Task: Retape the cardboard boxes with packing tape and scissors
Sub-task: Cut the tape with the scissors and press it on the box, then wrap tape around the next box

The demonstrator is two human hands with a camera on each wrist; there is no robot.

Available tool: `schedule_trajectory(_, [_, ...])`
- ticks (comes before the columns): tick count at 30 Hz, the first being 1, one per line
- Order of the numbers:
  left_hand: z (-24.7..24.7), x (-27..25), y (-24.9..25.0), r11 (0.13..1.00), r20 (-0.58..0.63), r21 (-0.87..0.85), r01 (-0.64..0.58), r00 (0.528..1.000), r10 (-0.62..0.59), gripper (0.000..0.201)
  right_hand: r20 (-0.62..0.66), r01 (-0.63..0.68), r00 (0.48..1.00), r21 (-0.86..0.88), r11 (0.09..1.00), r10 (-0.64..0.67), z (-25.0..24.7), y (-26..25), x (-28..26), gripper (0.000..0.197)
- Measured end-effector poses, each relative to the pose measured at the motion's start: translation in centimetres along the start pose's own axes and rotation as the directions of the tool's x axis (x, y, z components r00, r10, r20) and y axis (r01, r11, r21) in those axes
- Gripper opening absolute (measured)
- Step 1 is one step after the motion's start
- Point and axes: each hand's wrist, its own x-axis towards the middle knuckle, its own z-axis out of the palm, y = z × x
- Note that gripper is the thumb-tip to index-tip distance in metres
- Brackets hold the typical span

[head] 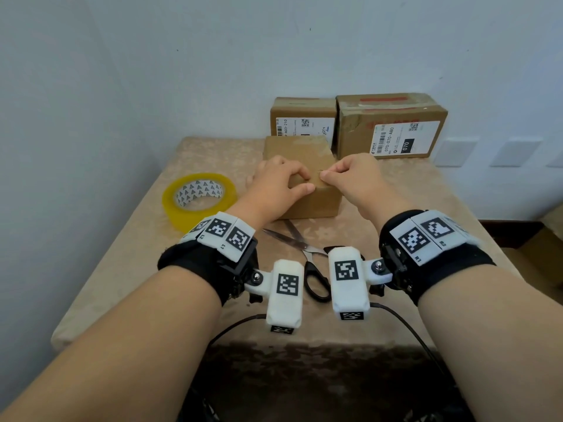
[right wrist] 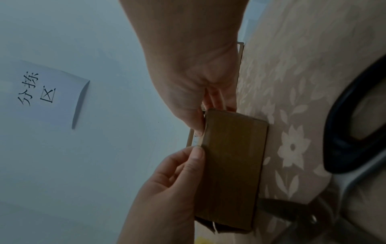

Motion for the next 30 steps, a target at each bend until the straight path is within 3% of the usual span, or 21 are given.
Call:
schedule_trajectory(8, [0.5,0.4,0.0,0.999,-0.038,0.049,-0.02,0.999,0.022,0.03,-0.102,0.071,0.992,-0.082,0.994,-0.08,0.7,0.3,0.3,0.01])
schedule_trajectory(13, [-1.8,0.0,-0.4,0.99,0.012,0.139,-0.037,0.999,0.035,0.042,-0.075,0.093,0.992,-0.112,0.989,-0.102,0.6,-0.1,0.2,0.009])
schedule_trajectory(16, [-4.6,-1.0,-2.4,0.952,0.02,0.295,0.081,0.996,-0.091,0.059,-0.062,0.118,0.989,-0.21,0.971,-0.134,0.5,-0.6,-0.1,0.028])
schedule_trajectory(18, [-5.5,-1.9,-4.3,0.867,0.085,0.473,0.158,0.971,-0.223,0.073,-0.07,0.141,0.984,-0.276,0.951,-0.167,0.6,-1.1,-0.4,0.032])
schedule_trajectory(20, [-5.5,-2.8,-5.5,0.828,0.133,0.527,0.193,0.943,-0.304,0.077,-0.063,0.152,0.982,-0.291,0.945,-0.178,0.8,-1.6,-0.9,0.031])
schedule_trajectory(26, [-6.7,-3.6,-5.1,0.916,0.127,0.34,0.212,0.955,-0.268,0.075,-0.047,0.264,0.956,-0.302,0.916,-0.291,1.4,-3.3,-2.6,0.026])
schedule_trajectory(28, [-8.4,-3.8,-3.9,0.961,0.072,0.089,0.262,0.961,-0.269,0.076,-0.024,0.317,0.944,-0.209,0.925,-0.329,1.5,-4.3,-3.4,0.017])
schedule_trajectory(30, [-10.1,-4.0,-2.4,0.936,0.017,-0.224,0.271,0.962,-0.274,0.073,0.066,0.324,0.945,-0.058,0.944,-0.32,1.7,-5.3,-4.5,0.016])
